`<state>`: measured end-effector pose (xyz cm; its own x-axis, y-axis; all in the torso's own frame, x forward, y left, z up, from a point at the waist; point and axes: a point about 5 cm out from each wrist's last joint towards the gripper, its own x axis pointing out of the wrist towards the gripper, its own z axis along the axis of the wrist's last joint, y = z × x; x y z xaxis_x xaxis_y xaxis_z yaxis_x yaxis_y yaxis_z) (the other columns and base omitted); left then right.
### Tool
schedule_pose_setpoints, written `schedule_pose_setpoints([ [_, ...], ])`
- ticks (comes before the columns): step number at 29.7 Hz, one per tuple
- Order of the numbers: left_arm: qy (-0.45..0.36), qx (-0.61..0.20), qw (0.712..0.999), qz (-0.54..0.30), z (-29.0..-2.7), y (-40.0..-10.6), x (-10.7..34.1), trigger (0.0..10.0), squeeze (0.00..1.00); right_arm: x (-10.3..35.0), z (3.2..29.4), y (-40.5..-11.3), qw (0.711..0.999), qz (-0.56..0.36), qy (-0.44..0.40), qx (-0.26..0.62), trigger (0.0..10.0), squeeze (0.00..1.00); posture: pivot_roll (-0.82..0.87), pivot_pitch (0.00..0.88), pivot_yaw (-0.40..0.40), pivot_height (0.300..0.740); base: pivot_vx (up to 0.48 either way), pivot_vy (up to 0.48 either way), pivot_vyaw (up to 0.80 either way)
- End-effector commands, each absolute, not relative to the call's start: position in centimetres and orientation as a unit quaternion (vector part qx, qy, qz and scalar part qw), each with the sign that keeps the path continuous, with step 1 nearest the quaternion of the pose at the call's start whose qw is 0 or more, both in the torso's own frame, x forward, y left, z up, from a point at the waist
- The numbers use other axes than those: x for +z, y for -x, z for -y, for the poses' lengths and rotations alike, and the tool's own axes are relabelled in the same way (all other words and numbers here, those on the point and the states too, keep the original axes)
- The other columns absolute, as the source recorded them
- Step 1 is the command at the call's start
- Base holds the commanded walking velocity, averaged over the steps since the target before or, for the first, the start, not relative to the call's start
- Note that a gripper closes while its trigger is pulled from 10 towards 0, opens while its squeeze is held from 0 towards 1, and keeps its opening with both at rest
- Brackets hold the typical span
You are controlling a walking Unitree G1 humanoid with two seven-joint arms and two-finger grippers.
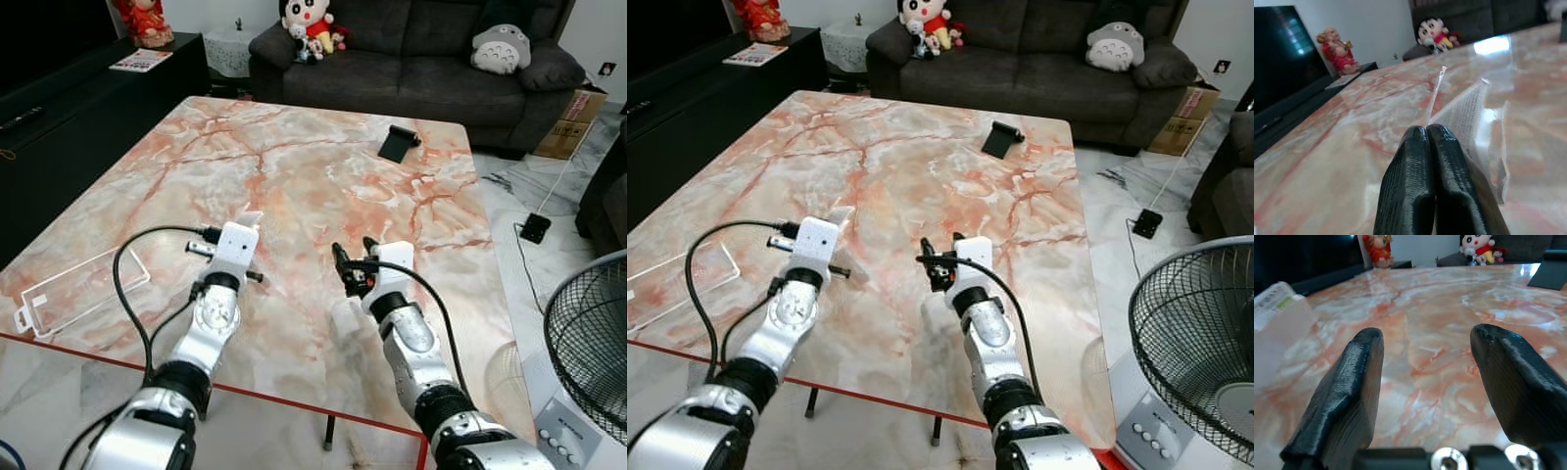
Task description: Picking trash to rubbish bin
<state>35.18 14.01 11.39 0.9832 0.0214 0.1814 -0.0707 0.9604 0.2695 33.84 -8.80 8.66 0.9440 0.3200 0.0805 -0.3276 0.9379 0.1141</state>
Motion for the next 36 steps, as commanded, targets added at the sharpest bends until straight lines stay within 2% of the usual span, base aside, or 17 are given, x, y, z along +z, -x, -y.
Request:
schedule_pose_setpoints([
  [1,-0.124,0.034,0.984,0.126,-14.49,-35.12,12.51,10.0,0.0,9.42,9.06,-34.14,0.984,0.049,-0.067,0.157,10.0,0.0,0.04,0.0,-0.017,0.74,0.0,0.0,0.0],
  [12,-0.13,0.03,0.978,0.163,-14.42,-34.95,13.38,10.0,0.0,9.43,9.4,-34.16,0.985,0.052,-0.065,0.149,10.0,0.0,0.03,0.0,-0.019,0.74,0.0,0.0,0.0],
  [36,-0.144,0.011,0.976,0.161,-14.22,-34.86,13.0,10.0,0.0,9.15,9.55,-33.93,0.986,0.052,-0.061,0.145,10.0,0.0,0.01,0.0,0.001,0.74,-0.323,0.0,0.0],
])
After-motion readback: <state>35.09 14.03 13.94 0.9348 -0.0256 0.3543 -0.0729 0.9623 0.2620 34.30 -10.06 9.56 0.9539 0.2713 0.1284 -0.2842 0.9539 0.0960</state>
